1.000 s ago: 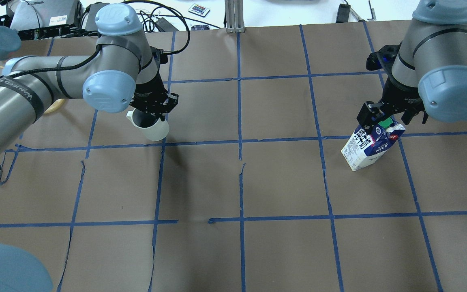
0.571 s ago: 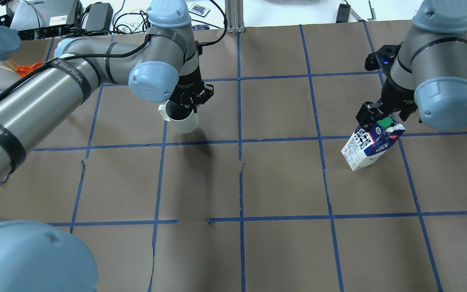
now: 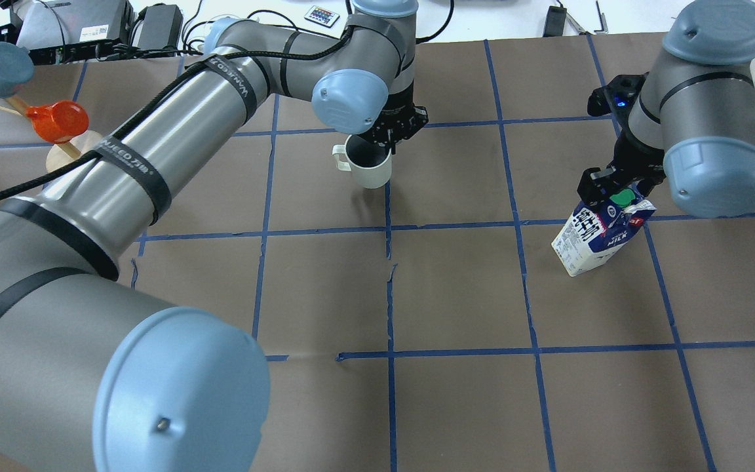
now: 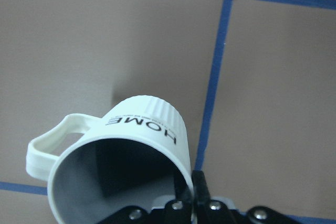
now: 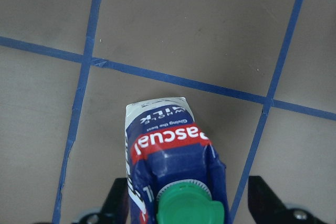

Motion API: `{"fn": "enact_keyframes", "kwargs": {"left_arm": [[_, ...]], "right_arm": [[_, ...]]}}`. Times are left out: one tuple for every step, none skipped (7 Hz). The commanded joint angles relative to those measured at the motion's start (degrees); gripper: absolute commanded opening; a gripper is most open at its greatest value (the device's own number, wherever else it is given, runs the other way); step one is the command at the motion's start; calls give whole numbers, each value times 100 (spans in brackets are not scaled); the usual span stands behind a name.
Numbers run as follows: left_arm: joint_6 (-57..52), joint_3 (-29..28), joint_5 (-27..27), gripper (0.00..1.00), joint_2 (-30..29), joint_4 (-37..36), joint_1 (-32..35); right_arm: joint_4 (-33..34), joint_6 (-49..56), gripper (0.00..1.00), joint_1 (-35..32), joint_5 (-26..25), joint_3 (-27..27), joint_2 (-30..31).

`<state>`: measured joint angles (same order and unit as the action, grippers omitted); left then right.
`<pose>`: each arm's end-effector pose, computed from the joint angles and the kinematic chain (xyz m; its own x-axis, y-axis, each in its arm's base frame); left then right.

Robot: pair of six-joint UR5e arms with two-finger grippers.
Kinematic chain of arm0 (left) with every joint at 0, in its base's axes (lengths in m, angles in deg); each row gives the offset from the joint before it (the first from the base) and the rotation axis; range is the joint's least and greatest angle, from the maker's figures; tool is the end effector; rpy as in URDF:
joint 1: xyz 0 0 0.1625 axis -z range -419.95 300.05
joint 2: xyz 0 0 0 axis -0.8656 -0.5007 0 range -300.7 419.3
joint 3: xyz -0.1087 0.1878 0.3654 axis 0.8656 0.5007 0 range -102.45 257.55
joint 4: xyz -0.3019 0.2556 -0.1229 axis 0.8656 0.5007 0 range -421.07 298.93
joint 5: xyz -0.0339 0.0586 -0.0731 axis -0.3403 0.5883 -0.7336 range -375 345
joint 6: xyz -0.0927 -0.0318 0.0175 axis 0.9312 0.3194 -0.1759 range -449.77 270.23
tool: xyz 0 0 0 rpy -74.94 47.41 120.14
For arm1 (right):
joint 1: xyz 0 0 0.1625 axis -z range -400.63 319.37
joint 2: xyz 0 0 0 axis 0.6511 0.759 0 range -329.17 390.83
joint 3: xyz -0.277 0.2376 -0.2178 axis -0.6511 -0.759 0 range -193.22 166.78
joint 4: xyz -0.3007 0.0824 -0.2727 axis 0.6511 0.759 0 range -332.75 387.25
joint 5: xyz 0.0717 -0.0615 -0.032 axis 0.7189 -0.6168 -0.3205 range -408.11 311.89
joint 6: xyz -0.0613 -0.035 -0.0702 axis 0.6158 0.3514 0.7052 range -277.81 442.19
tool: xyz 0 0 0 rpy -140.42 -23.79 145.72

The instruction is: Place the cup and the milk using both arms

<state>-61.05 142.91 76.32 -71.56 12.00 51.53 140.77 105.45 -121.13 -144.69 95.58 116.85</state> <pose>-0.3987 -0.6549 0.2762 -0.9919 -0.1262 -0.0142 -0.1259 0.9918 -0.0219 0.0390 -0.5055 0.3370 -0.9651 -0.2376 0.1103 -0.2353 0.9713 0.0335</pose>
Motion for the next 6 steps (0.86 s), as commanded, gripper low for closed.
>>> {"fn": "enact_keyframes", "kwargs": {"left_arm": [[47, -164, -8, 0, -247, -12, 58], [64, -164, -17, 0, -308, -55, 58], [82, -173, -35, 0, -300, -30, 58], [125, -173, -26, 48, -283, -12, 58], [126, -173, -43, 86, -204, -12, 58], [74, -181, -35, 93, -116, -3, 40]], "right_arm": [[-48, -23, 83, 9, -2, 1, 3], [-40, -32, 82, 9, -2, 1, 3], [-31, -41, 70, 9, -2, 1, 3], [-40, -41, 54, 9, 7, 1, 3], [-40, -50, 49, 17, 16, 1, 12], [-40, -58, 41, 17, 16, 1, 12]]}}
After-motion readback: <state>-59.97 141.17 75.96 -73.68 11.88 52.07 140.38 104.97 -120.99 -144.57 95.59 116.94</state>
